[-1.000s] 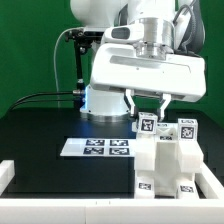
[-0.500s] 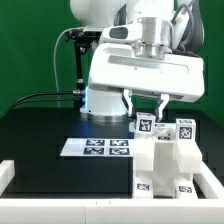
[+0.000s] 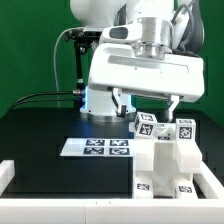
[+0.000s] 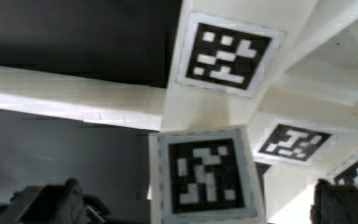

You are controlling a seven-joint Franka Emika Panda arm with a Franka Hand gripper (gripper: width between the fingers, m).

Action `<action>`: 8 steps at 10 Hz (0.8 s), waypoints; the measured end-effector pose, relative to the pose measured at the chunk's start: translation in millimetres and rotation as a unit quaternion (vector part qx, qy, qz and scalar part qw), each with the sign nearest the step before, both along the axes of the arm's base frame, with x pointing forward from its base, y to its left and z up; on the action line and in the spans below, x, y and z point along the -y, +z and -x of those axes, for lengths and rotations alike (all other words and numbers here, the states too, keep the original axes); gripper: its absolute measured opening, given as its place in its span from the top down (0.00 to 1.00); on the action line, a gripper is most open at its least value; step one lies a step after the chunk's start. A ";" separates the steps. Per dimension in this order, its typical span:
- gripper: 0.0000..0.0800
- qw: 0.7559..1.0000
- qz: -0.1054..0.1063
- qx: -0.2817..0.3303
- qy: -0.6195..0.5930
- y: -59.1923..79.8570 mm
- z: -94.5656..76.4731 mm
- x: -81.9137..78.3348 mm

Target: Assemble chair

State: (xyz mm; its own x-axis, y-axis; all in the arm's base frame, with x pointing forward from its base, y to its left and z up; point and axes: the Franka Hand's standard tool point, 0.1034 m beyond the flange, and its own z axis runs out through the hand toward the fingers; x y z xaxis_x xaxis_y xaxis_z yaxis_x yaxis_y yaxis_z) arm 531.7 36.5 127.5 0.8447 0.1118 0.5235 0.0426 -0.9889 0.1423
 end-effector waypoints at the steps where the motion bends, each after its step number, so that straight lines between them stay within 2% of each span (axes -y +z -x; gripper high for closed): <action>1: 0.19 1.000 0.000 0.000 0.000 0.0 0.0 0.0; 2: 0.19 1.000 -0.002 -0.006 -0.002 -0.2 0.4 1.3; 5: 0.19 0.997 -0.039 -0.062 -0.029 16.9 -5.7 10.6; 8: 0.19 0.982 -0.064 -0.173 -0.048 10.7 -2.9 -3.5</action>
Offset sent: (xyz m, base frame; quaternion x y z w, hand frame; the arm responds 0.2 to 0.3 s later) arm 0.0067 0.0008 0.0167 0.0740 -0.1407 0.0810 0.9840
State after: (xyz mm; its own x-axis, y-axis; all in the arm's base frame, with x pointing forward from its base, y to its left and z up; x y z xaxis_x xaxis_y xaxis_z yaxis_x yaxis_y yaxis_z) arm 534.7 40.0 138.3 0.9779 -0.0249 0.2077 -0.0274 -0.9996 0.0090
